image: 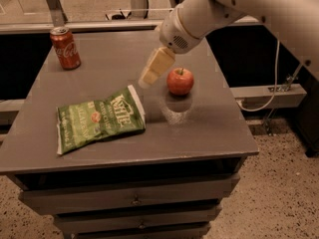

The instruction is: Pick coke can

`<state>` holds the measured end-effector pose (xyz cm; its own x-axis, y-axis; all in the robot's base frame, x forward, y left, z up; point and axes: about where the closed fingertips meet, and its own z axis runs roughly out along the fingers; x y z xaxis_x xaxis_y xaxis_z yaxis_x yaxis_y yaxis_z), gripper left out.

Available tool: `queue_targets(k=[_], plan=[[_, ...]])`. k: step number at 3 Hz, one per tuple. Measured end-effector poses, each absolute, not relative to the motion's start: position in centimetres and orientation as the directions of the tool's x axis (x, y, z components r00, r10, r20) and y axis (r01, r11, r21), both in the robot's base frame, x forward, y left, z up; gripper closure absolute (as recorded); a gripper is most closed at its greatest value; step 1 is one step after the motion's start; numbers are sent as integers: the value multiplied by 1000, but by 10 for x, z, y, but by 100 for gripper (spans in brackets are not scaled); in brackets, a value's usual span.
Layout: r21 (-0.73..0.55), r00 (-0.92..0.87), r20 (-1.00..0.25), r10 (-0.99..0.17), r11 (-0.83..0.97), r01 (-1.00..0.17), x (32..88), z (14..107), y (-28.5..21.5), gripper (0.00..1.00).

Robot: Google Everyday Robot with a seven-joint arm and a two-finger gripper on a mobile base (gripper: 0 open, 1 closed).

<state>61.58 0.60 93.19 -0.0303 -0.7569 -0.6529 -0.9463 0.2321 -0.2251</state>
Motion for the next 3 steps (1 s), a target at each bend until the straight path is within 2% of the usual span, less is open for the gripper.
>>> queue_targets(k=[1,3], plan=[[-202,-18,-741,-672,249,-947,669,917,70,0],[-149,7,-875,-483,256,-955,726,898,161,0]])
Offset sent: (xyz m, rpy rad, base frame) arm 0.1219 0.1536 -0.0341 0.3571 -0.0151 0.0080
